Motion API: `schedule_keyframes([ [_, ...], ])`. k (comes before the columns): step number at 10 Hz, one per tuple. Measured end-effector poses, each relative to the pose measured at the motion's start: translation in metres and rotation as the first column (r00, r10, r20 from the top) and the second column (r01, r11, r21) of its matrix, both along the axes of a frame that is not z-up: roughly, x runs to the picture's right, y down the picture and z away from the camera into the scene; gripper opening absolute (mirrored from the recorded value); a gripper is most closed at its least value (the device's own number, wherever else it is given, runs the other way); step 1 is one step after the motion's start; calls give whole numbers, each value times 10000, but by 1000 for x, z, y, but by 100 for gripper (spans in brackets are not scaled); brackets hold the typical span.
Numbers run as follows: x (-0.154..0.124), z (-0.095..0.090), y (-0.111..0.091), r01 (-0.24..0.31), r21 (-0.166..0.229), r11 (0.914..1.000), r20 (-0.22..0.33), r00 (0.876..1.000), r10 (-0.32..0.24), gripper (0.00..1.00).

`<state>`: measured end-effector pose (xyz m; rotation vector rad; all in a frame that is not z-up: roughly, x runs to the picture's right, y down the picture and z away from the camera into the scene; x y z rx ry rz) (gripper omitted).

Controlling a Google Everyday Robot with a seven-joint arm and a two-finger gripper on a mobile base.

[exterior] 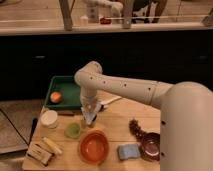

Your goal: Place towel in metal cup

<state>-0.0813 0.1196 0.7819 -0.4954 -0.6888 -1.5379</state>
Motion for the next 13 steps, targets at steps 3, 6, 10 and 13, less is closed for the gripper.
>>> schedule_keyframes([
  [3,0,-2,3,-26,-92,10000,13,10000,26,56],
  [6,0,-3,3,-36,-141,9999,10,10000,36,80],
  [10,0,-2,4,-3,-166,9999,39,10000,3,80],
  [13,-1,-2,5,32,-204,9998,78,10000,-31,80],
])
